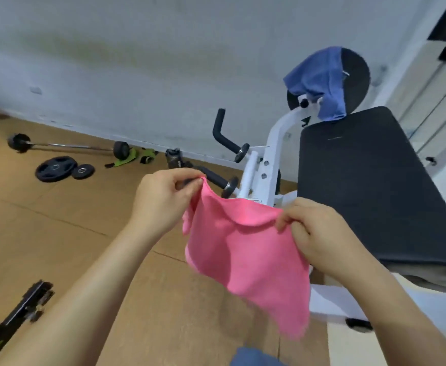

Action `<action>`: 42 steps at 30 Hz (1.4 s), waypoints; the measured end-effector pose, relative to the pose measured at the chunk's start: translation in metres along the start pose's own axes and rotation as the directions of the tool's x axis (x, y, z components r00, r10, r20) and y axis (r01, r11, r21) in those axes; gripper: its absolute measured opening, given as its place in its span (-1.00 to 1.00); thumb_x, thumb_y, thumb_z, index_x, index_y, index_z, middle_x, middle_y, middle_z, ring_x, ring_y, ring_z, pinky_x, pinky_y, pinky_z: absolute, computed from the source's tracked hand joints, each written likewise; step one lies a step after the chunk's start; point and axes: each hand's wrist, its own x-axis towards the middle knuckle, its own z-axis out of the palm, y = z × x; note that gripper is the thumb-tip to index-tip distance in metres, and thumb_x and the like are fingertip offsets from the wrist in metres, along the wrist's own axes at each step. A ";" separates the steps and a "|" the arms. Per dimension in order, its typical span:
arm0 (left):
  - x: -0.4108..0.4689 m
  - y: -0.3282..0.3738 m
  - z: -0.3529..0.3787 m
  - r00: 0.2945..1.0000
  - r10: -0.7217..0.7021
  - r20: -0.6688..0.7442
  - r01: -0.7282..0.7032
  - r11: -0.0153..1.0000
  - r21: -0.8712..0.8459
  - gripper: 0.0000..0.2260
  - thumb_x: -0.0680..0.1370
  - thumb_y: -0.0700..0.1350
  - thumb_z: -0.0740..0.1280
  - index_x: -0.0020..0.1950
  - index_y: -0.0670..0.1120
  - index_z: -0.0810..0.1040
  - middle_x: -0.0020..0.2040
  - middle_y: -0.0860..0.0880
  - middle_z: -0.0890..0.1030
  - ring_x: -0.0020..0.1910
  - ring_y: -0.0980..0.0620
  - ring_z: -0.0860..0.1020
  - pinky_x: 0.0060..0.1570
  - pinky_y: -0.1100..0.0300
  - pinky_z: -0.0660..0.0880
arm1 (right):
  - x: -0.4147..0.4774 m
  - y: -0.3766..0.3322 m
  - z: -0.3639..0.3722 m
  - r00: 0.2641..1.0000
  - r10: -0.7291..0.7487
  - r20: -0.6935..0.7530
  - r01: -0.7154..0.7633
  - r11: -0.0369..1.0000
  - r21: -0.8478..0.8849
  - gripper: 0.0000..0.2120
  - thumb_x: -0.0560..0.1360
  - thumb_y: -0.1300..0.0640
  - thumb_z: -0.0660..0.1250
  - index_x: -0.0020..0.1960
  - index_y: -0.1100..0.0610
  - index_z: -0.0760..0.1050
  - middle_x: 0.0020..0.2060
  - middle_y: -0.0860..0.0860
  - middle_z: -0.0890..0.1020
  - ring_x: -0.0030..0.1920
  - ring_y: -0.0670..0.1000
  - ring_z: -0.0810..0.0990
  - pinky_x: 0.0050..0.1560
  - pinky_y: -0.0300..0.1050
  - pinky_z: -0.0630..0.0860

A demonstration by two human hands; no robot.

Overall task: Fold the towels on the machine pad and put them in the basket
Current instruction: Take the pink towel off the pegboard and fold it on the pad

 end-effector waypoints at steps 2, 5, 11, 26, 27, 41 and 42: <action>0.027 0.002 0.009 0.998 0.030 0.060 -0.026 0.998 -0.062 -0.89 0.51 -0.05 0.38 -0.07 0.15 0.69 -0.24 0.25 0.66 -0.20 0.23 0.61 -0.07 0.08 0.59 | 0.001 -0.006 -0.003 0.993 0.060 -0.103 -0.056 0.998 0.043 -0.71 0.41 0.30 0.21 -0.22 -0.01 0.61 -0.26 -0.17 0.52 -0.21 -0.17 0.48 -0.18 -0.17 0.43; 0.066 0.017 0.023 0.981 0.130 0.147 -0.126 0.991 -0.035 -0.88 0.50 -0.05 0.35 -0.08 0.10 0.69 -0.20 0.19 0.69 -0.12 0.18 0.63 -0.01 0.12 0.56 | 0.007 -0.013 -0.010 0.969 0.082 -0.233 -0.108 0.989 -0.099 -0.85 0.42 0.15 0.29 -0.25 -0.02 0.59 -0.28 -0.12 0.52 -0.20 -0.09 0.46 -0.20 -0.09 0.47; 0.139 0.059 0.088 0.886 0.418 0.201 -0.435 0.899 0.048 -0.85 0.51 -0.09 0.31 -0.08 0.02 0.68 -0.17 0.04 0.70 -0.12 -0.05 0.61 -0.06 0.04 0.53 | 0.035 0.027 -0.027 0.911 0.158 -0.381 -0.287 0.906 -0.311 -0.89 0.43 0.13 0.37 -0.07 0.02 0.63 -0.22 -0.07 0.44 -0.18 0.04 0.45 -0.31 -0.04 0.48; 0.208 0.165 0.348 0.331 0.650 0.684 -0.656 0.680 -0.328 -0.33 0.48 -0.33 0.25 0.56 -0.04 0.15 0.53 -0.11 0.22 0.50 -0.10 0.20 0.41 0.08 0.24 | 0.072 0.198 -0.035 0.515 0.696 -0.500 -0.849 0.496 -0.184 -0.82 0.46 0.35 0.19 0.04 0.21 0.42 -0.12 0.06 0.32 -0.26 0.18 0.48 -0.46 -0.09 0.19; 0.202 0.156 0.359 0.286 0.603 0.745 -0.665 0.684 -0.299 -0.37 0.52 -0.25 0.29 0.55 -0.04 0.16 0.54 -0.14 0.21 0.52 -0.11 0.17 0.45 0.11 0.16 | 0.071 0.206 -0.032 0.497 0.721 -0.483 -0.865 0.456 -0.209 -0.82 0.44 0.35 0.19 0.02 0.21 0.42 -0.08 0.08 0.35 -0.15 0.18 0.48 -0.39 -0.07 0.22; 0.278 0.116 0.422 0.443 0.695 0.566 -0.508 0.715 -0.480 -0.72 0.53 -0.23 0.29 0.21 -0.04 0.60 0.18 0.01 0.58 0.18 0.04 0.51 0.21 0.14 0.42 | 0.180 0.262 -0.013 0.709 0.606 -0.361 -0.699 0.536 -0.473 -0.42 0.38 0.08 0.37 0.41 0.04 0.42 0.35 0.09 0.50 0.34 0.10 0.48 0.12 0.18 0.50; 0.293 0.113 0.429 0.483 0.667 0.567 -0.512 0.741 -0.436 -0.73 0.53 -0.22 0.29 0.19 -0.01 0.60 0.15 0.00 0.57 0.15 0.02 0.51 0.16 0.17 0.43 | 0.188 0.269 -0.015 0.695 0.623 -0.359 -0.709 0.508 -0.490 -0.40 0.37 0.06 0.40 0.40 0.03 0.43 0.34 0.09 0.51 0.32 0.10 0.51 0.12 0.21 0.49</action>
